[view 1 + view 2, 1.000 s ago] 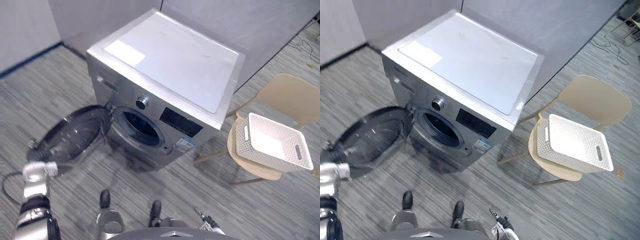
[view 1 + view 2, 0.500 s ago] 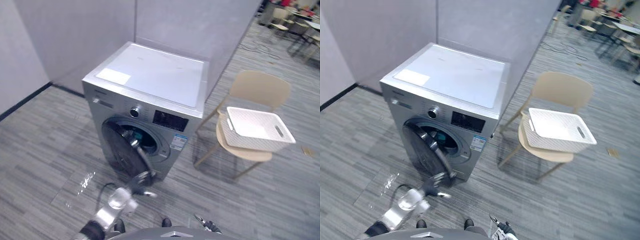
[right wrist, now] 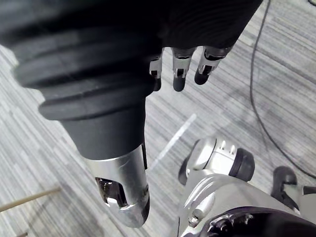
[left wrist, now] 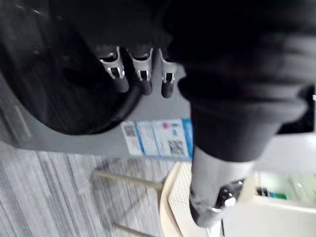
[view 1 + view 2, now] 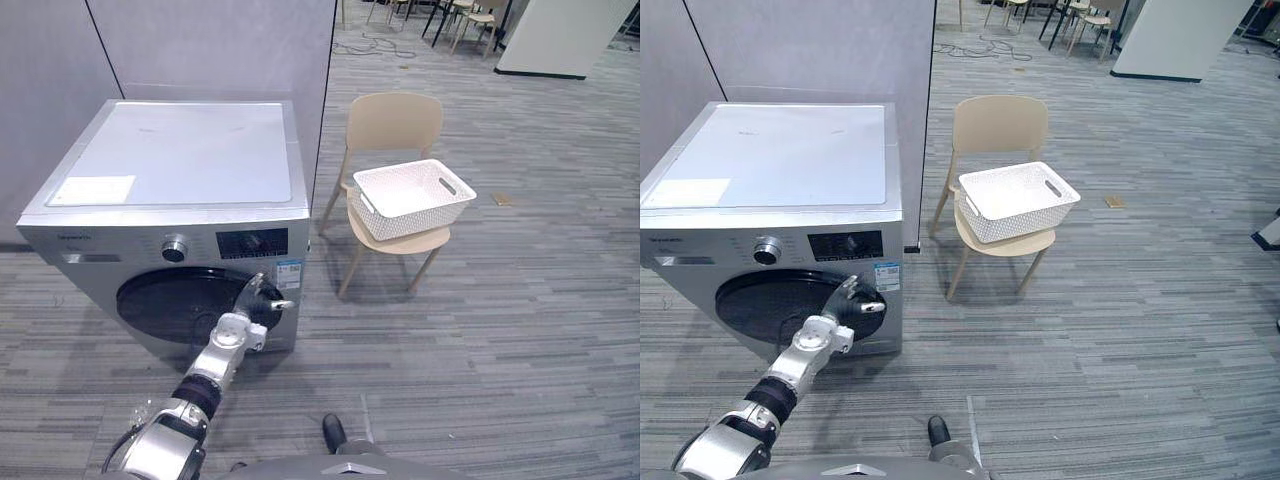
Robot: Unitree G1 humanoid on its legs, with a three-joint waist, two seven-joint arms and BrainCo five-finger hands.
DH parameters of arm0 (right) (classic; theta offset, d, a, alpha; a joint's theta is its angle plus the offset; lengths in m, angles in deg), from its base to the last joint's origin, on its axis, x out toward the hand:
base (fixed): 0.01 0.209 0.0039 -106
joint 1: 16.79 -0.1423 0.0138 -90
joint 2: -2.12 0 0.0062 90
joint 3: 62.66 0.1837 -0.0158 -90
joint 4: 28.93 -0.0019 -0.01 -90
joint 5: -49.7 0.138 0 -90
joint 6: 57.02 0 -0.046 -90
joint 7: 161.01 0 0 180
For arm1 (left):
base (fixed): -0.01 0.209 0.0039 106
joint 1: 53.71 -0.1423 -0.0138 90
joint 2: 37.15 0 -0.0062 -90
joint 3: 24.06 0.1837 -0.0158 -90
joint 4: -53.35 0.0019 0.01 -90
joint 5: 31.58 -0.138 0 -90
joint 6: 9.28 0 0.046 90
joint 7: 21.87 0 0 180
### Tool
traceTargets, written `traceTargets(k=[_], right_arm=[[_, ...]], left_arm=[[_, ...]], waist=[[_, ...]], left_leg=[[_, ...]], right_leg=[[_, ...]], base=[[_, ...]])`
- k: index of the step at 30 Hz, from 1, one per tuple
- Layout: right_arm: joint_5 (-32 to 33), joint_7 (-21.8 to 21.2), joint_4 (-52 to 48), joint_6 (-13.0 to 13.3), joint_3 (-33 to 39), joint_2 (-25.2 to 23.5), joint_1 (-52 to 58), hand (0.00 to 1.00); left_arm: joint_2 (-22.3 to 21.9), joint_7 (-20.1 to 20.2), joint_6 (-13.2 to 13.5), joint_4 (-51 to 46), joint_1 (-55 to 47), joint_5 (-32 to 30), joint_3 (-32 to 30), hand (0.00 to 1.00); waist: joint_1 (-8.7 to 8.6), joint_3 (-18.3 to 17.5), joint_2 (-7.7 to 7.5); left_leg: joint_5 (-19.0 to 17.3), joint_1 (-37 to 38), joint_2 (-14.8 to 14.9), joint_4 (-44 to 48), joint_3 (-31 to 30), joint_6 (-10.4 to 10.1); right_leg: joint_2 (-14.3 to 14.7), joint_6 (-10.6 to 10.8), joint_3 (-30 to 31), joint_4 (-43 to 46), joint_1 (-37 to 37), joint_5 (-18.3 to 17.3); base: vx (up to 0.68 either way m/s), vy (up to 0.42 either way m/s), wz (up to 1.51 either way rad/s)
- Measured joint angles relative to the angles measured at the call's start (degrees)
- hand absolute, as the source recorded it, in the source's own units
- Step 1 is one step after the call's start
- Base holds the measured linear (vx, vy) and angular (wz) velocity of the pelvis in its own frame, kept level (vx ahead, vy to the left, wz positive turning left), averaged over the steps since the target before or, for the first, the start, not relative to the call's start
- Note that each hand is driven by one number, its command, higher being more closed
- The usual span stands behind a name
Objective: Pick up the laundry basket with both hands and put the clothes into the washing machine.
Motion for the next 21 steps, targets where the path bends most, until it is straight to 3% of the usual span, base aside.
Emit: traceTargets(k=[2, 6, 9, 16, 21], right_arm=[[0.0, 0.7, 0.3, 0.0, 0.2, 0.0, -0.8, 0.0], [0.0, 1.4, 0.6, 0.0, 3.2, -0.2, -2.8, 0.0], [0.0, 1.8, 1.8, 0.0, 5.7, -0.3, -4.5, 0.0], [-0.5, 1.8, 3.3, -0.5, 9.3, -0.3, -7.1, 0.0], [-0.5, 1.8, 3.4, -0.6, 9.2, -0.3, -7.6, 0.0]], left_arm=[[0.0, -0.5, -0.2, 2.5, -2.6, -0.5, -3.7, 0.0], [-0.3, -0.7, -0.8, 9.5, -10.2, -2.0, -13.7, 0.0], [-1.4, -0.8, -1.8, 14.7, -16.7, -2.0, -25.6, 0.0], [-5.6, -1.5, -4.4, 18.4, -27.8, -4.3, -42.4, 0.0], [-7.1, -1.6, -5.2, 18.3, -30.2, -4.1, -45.0, 0.0]], waist=[[0.52, 0.1, 0.19], [1.83, 0.5, 1.53], [4.2, 0.7, 1.66], [8.08, 0.7, 1.96], [9.24, 0.8, 1.9]], left_leg=[[-0.4, 0.7, 0.0, 0.0, 0.0, -0.1], [-0.9, 2.3, 0.8, 0.0, -0.7, -0.6], [-1.3, 3.6, 1.5, 0.1, -2.0, -1.0], [-1.6, 5.9, 1.5, 0.0, -6.0, -1.1], [-1.6, 6.0, 1.3, 0.0, -7.2, -1.2]], right_leg=[[-0.1, 1.1, -0.3, 0.1, 0.5, 1.7], [0.7, 2.3, -1.5, -0.3, 2.5, 1.3], [1.1, 2.1, -3.2, -1.5, 5.0, 1.0], [0.6, 2.3, -7.2, -0.4, 8.9, -1.5], [0.3, 2.0, -8.4, 1.6, 8.9, -3.1]], base=[[0.13, -0.043, -0.05], [0.13, -0.056, 0.05], [0.09, -0.041, 0.18], [-0.01, -0.019, 0.33], [-0.08, -0.012, 0.17]])
